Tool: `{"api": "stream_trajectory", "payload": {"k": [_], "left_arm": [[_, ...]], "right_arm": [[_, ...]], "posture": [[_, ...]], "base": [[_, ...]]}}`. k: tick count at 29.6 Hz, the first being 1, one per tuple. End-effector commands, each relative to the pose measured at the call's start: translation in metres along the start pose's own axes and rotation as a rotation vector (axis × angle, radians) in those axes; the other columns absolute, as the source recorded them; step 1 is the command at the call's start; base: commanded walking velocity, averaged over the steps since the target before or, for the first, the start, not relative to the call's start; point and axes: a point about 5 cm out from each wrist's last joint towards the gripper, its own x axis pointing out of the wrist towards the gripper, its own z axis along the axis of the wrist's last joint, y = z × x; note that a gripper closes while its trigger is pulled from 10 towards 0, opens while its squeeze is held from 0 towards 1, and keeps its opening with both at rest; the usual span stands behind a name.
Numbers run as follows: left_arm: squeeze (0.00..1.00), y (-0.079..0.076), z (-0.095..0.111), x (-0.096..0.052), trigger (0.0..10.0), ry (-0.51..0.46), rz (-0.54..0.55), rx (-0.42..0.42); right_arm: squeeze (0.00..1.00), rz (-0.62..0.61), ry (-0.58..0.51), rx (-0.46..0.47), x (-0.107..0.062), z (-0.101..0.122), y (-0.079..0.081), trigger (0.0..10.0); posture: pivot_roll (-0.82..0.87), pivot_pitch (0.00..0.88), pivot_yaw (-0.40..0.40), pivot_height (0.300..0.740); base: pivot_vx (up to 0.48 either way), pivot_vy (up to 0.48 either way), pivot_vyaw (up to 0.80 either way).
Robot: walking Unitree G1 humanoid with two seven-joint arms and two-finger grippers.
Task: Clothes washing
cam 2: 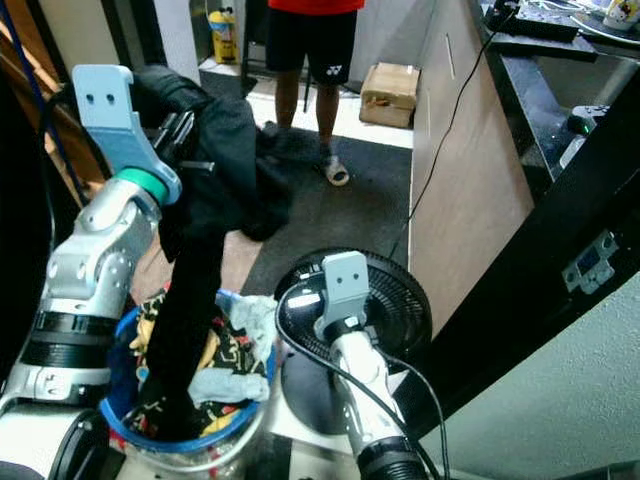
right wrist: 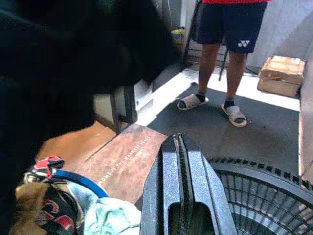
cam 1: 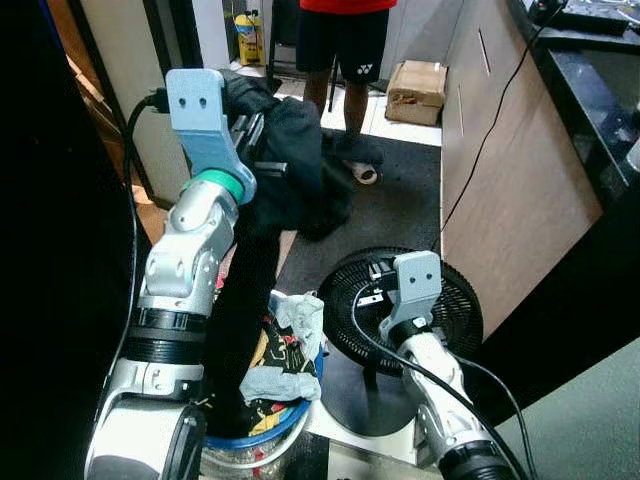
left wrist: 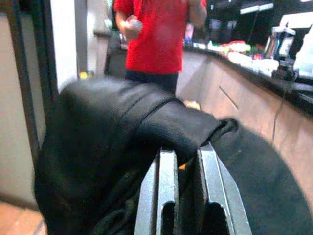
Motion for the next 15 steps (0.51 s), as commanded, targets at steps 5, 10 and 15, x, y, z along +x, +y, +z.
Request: {"api": "stream_trajectory", "payload": {"k": [5,10,15], "left_arm": [[0.00,-0.015,0.062,0.008,10.0,-0.196,-0.086,0.021],[0.00,-0.019,0.045,-0.012,10.0,-0.144,-0.133,0.077],[0.00,-0.029,0.030,-0.046,10.0,-0.129,-0.191,0.115]], "right_arm": [[0.00,-0.020,-0.038,0.005,0.002,0.012,-0.002,10.0],[0.00,-0.066,-0.110,-0.005,0.000,0.030,-0.009,10.0],[0.00,-0.104,-0.203,-0.017,-0.002,0.057,-0.019,10.0]], "posture": [[0.10,0.000,0.067,0.740],[0.09,0.000,0.071,0.740],[0.09,0.000,0.062,0.740]], "base": [[0.000,0.000,0.00],[0.000,0.000,0.00],[0.000,0.000,0.00]]}}
